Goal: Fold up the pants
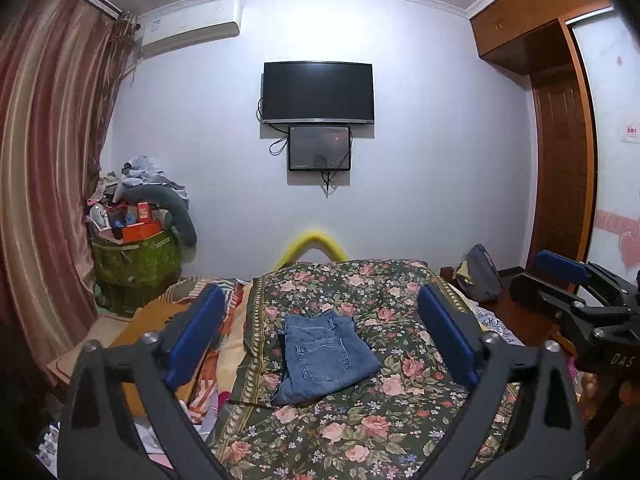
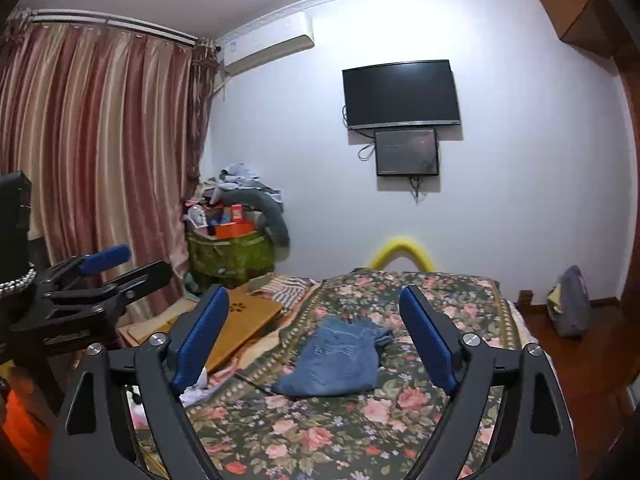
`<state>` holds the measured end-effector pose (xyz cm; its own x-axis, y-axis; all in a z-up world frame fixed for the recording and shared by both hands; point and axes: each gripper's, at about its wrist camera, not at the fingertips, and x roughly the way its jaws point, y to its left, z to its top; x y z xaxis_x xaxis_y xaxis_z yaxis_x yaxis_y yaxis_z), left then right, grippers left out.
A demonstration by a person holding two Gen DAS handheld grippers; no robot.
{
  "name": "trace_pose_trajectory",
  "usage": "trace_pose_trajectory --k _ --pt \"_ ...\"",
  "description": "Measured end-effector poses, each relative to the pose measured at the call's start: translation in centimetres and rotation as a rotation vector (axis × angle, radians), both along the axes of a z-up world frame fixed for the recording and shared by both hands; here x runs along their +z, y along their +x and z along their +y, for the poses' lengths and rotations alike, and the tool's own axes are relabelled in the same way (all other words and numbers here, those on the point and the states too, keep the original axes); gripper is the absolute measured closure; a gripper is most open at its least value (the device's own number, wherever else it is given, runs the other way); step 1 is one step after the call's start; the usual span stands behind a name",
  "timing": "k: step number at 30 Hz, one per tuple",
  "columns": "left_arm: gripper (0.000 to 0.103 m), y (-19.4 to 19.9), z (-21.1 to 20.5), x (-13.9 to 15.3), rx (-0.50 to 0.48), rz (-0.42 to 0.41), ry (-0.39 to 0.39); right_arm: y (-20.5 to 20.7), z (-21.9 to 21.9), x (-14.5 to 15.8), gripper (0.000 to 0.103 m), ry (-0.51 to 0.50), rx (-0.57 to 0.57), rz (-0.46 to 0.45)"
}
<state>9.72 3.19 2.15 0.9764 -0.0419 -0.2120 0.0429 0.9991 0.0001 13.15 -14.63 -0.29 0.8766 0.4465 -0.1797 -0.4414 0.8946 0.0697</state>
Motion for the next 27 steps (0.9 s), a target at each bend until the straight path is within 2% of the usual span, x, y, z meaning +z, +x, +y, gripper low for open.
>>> trace_pose_trajectory --k 1,2,15,27 --pt "0.001 -0.1 0.0 -0.1 0.001 0.002 -0.001 0.1 -0.1 0.1 0.003 0.008 -0.004 0.005" --pt "0.000 -0.2 0.0 -0.1 0.003 0.003 -0.001 0.1 -0.1 0.1 0.000 0.011 -0.008 0.004" --pt "0.000 -0.5 0.1 -1.0 0.005 0.019 -0.017 -1.7 -0.5 -0.2 0.000 0.002 -0.017 -0.013" --pt "0.000 0.4 0.6 -1.6 0.008 0.047 -0.033 -1.4 -0.8 -0.2 0.000 0.007 -0.029 0.004"
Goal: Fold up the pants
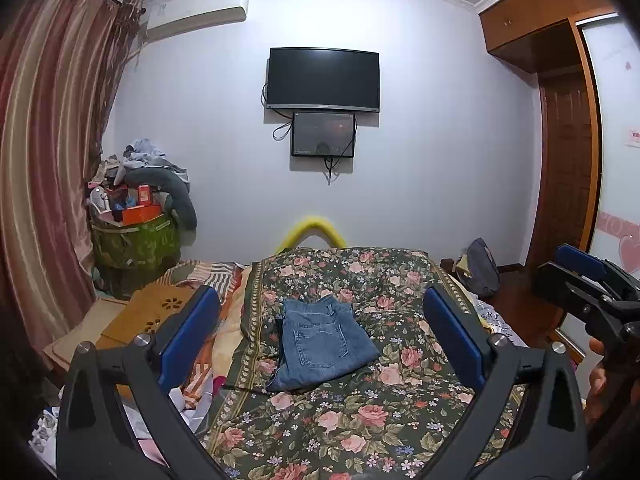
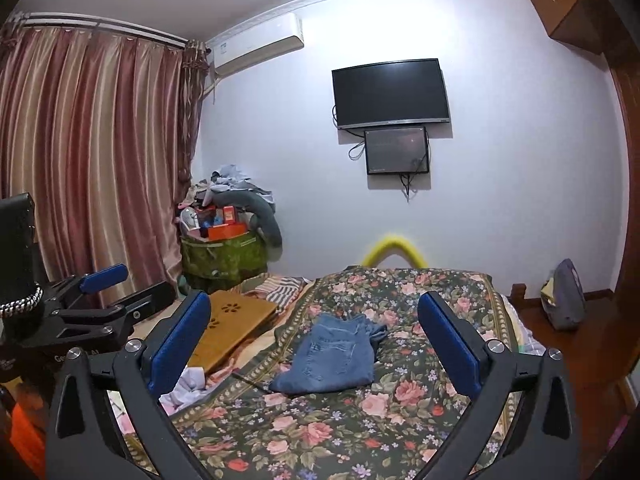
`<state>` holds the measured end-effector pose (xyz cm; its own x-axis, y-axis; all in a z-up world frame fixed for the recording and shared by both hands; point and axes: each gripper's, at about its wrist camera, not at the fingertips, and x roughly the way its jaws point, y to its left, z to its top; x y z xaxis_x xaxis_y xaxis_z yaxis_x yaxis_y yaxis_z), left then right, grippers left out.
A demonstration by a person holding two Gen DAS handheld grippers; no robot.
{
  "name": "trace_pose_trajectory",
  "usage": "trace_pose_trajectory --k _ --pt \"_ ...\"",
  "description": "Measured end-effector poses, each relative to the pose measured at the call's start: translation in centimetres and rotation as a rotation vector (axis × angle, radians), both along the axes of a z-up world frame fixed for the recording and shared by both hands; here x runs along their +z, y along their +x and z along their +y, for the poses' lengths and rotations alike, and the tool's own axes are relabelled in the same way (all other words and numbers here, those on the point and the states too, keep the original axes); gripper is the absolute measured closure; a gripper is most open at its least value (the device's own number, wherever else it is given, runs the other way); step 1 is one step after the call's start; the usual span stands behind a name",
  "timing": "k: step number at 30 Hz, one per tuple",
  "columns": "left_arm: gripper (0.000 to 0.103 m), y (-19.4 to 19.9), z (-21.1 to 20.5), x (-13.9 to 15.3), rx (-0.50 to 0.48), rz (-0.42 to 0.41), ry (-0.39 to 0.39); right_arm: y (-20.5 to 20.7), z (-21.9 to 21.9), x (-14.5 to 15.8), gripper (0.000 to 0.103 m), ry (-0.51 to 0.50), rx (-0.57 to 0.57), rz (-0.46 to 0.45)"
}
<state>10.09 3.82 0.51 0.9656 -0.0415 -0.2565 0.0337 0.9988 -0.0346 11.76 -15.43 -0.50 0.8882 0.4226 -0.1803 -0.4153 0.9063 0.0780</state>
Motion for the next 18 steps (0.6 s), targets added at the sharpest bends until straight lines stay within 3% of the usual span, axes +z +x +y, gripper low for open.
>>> trace_pose_trajectory --k 18 --pt "0.000 0.74 0.22 -0.36 0.000 0.020 -0.005 0.29 0.17 -0.14 0.000 0.000 -0.005 0.018"
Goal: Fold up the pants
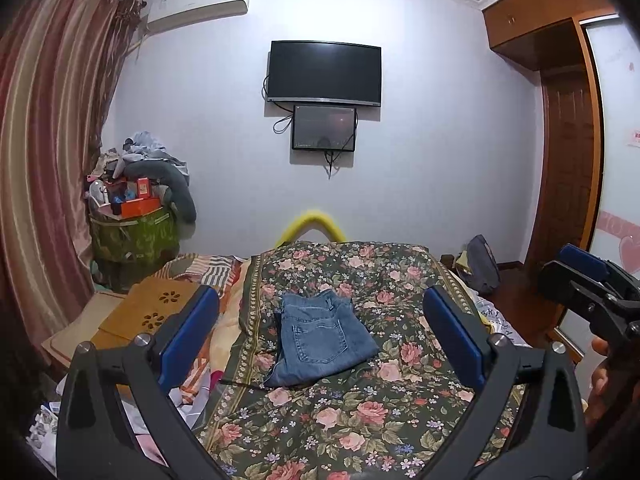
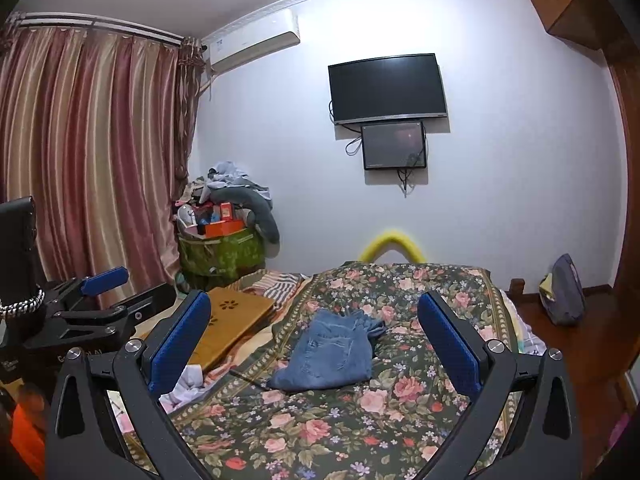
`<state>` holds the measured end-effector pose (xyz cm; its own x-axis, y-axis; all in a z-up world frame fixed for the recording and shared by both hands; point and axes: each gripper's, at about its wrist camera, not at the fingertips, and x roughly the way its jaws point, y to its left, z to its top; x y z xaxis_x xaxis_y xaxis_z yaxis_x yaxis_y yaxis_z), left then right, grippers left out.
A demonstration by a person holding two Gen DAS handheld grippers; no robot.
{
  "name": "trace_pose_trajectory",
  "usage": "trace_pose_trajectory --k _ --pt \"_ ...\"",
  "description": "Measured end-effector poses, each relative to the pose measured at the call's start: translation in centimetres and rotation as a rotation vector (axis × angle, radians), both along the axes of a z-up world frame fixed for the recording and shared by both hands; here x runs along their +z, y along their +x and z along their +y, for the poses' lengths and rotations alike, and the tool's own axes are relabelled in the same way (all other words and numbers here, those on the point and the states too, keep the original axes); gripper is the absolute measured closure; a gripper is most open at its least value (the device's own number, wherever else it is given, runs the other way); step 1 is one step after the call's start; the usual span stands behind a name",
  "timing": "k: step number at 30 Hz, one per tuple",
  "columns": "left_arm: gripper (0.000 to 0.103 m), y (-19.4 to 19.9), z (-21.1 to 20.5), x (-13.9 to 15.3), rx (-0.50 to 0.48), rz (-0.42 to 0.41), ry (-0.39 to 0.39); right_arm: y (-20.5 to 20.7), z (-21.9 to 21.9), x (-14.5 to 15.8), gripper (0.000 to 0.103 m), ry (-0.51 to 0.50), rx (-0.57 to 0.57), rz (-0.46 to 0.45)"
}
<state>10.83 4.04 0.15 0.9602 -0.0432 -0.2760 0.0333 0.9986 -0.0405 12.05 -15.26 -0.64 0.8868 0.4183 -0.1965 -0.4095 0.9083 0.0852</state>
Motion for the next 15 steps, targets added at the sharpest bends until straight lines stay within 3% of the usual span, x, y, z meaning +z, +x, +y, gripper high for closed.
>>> trace_pose_trajectory --k 15 --pt "0.000 -0.02 -0.03 -0.14 -0.013 0.003 0.011 0.03 -0.15 -0.11 0.000 -0.005 -0.010 0.007"
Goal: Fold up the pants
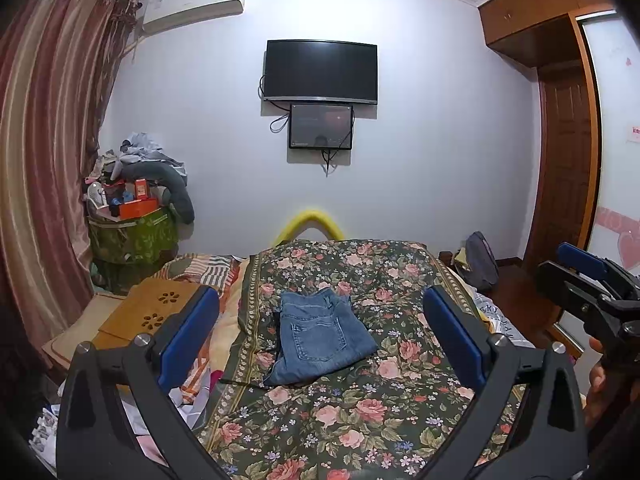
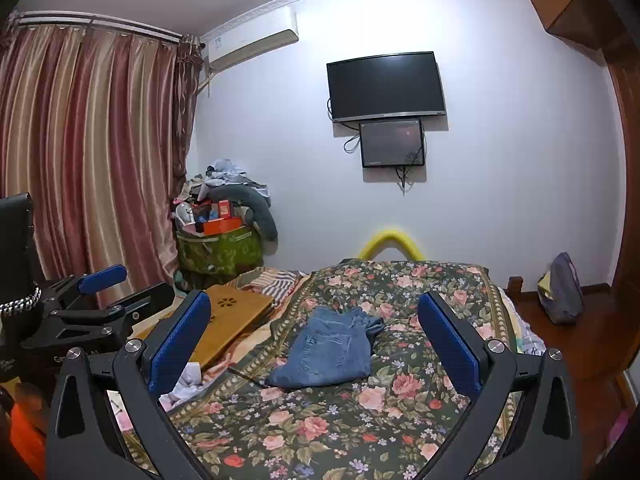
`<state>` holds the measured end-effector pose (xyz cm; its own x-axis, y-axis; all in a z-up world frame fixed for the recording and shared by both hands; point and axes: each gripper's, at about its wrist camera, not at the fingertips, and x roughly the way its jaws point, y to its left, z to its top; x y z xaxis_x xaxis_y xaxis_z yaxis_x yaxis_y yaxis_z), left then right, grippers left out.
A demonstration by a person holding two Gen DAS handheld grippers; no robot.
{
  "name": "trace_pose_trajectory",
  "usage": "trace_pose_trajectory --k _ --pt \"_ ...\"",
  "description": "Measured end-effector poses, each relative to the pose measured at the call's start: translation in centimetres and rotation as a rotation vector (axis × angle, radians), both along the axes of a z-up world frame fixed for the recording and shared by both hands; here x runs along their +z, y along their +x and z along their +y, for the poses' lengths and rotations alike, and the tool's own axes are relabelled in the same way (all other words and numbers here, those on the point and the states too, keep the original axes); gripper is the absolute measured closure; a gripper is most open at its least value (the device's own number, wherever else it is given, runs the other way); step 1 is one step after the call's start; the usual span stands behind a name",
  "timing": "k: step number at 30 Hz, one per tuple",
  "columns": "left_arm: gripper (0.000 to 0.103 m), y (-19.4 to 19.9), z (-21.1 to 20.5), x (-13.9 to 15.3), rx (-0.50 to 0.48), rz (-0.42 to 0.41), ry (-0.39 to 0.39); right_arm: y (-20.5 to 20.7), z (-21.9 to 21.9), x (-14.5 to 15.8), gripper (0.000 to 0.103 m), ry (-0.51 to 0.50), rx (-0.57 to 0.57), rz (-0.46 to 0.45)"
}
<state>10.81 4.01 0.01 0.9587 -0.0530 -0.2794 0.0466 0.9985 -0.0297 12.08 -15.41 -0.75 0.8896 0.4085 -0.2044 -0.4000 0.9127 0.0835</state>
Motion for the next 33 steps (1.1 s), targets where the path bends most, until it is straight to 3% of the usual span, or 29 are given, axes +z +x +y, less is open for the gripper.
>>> trace_pose_trajectory --k 33 --pt "0.000 -0.20 0.32 -0.33 -0.048 0.019 -0.005 0.24 -0.40 -0.05 0.000 -0.002 -0.004 0.013"
